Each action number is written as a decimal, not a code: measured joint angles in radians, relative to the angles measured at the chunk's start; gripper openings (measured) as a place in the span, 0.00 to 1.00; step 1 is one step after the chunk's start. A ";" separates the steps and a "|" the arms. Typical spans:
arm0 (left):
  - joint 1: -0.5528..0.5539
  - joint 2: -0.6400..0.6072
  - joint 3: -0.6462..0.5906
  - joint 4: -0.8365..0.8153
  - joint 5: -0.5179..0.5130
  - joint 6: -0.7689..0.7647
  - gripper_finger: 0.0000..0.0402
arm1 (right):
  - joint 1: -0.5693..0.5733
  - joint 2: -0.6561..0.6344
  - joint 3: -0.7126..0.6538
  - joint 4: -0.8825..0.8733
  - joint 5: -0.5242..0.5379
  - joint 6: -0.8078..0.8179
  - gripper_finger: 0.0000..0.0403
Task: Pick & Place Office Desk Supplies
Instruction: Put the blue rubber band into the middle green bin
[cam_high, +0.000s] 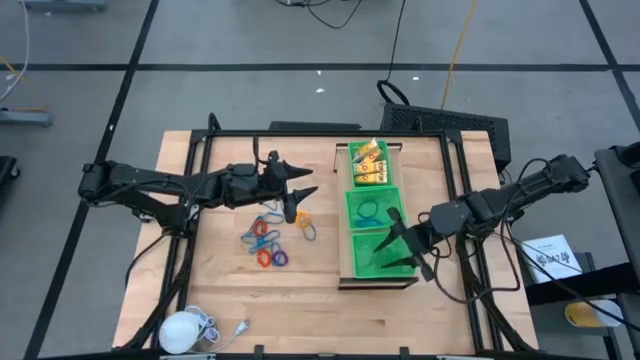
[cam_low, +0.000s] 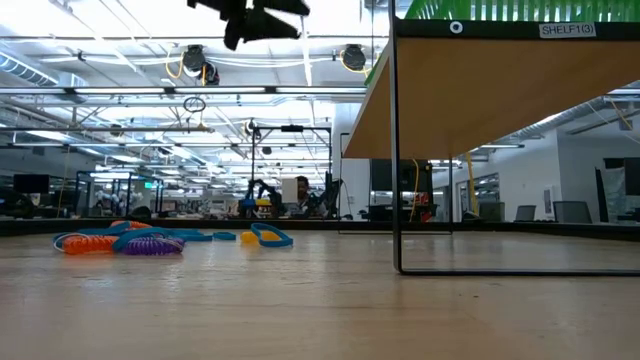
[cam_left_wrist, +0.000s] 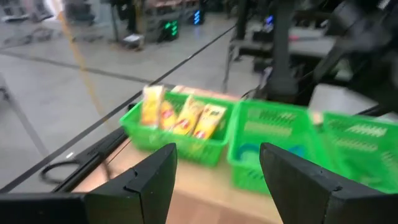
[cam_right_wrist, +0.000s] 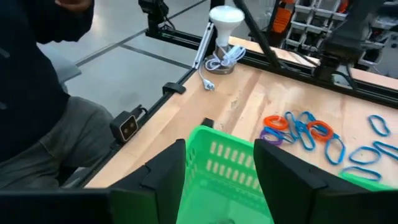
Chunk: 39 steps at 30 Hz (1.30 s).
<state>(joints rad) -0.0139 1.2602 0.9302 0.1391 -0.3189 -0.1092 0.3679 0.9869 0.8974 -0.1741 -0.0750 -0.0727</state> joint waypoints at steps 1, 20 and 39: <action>0.000 0.000 0.000 -0.024 -0.019 -0.003 0.60 | -0.004 -0.022 0.000 -0.019 0.000 0.000 0.46; 0.074 -0.035 -0.098 -0.822 -0.156 -0.631 0.60 | -0.023 -0.392 -0.088 -0.185 0.386 -0.010 0.42; 0.352 -0.007 -0.355 -0.811 -0.037 -0.955 0.60 | -0.023 -0.426 -0.264 0.103 0.395 -0.110 0.40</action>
<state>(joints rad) 0.3378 1.2530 0.5750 -0.6716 -0.3557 -1.0642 0.3454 0.5610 0.6331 -0.0711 0.3199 -0.1826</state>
